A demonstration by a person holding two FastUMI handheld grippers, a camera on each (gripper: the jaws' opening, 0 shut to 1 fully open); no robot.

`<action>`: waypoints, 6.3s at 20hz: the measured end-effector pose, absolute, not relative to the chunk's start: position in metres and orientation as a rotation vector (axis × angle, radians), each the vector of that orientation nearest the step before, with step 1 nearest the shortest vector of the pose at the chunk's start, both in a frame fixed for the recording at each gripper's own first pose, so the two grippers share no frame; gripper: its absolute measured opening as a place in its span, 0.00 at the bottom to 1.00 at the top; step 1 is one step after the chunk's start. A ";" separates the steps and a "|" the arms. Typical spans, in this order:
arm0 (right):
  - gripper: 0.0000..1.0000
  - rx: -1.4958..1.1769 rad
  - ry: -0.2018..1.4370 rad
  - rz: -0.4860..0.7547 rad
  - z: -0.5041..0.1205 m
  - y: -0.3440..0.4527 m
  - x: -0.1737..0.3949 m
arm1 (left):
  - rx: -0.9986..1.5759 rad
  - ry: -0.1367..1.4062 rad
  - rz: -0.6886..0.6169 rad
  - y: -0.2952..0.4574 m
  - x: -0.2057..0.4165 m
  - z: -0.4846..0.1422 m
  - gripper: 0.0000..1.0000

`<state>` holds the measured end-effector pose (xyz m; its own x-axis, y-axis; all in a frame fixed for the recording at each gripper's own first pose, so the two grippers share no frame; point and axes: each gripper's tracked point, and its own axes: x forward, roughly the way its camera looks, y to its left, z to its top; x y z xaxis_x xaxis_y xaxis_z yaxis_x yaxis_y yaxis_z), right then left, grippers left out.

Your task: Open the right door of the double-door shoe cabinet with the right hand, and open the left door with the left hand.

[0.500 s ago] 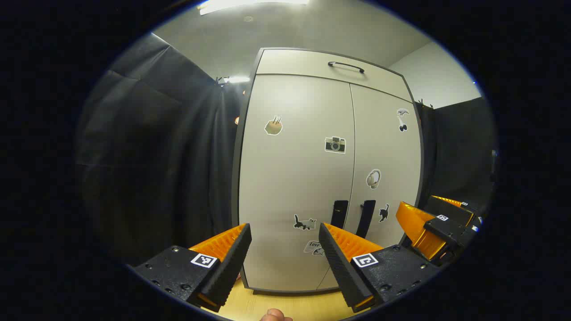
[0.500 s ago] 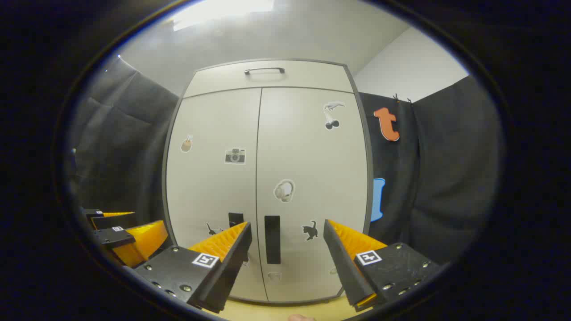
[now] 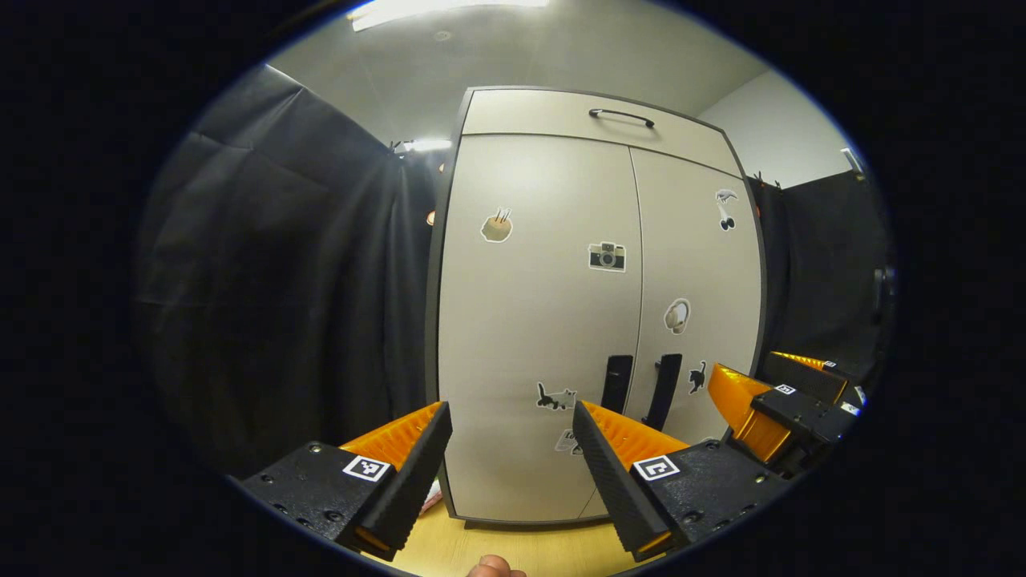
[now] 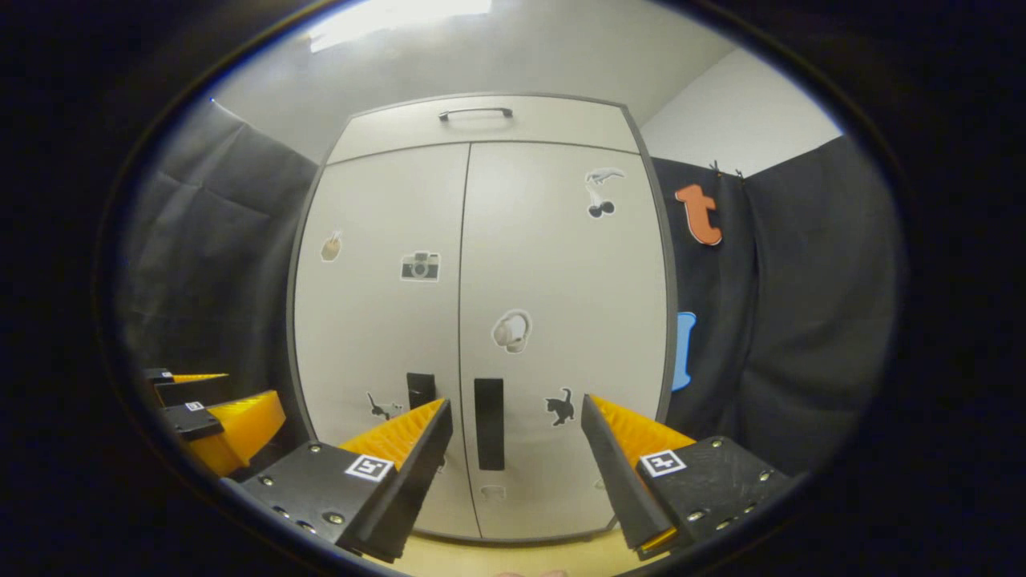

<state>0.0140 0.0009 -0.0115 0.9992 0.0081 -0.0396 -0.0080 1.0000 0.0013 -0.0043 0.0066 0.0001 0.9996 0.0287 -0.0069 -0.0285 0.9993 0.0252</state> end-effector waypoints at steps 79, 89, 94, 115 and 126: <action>0.13 0.037 0.206 -0.015 -0.075 -0.061 0.019 | 0.027 0.137 -0.059 -0.012 -0.035 -0.054 0.95; 0.09 -0.030 0.204 -0.161 -0.075 -0.111 0.012 | 0.029 0.149 -0.170 -0.058 -0.003 -0.069 0.94; 0.06 -0.006 0.211 -0.195 -0.076 -0.131 0.010 | 0.046 0.130 -0.179 -0.070 0.026 -0.068 0.95; 0.21 0.010 0.192 -0.368 -0.079 -0.194 -0.012 | 0.124 0.132 -0.127 -0.097 0.143 -0.089 0.85; 0.21 -0.029 0.254 -0.429 -0.095 -0.213 -0.029 | 0.135 0.128 -0.088 -0.109 0.150 -0.091 0.34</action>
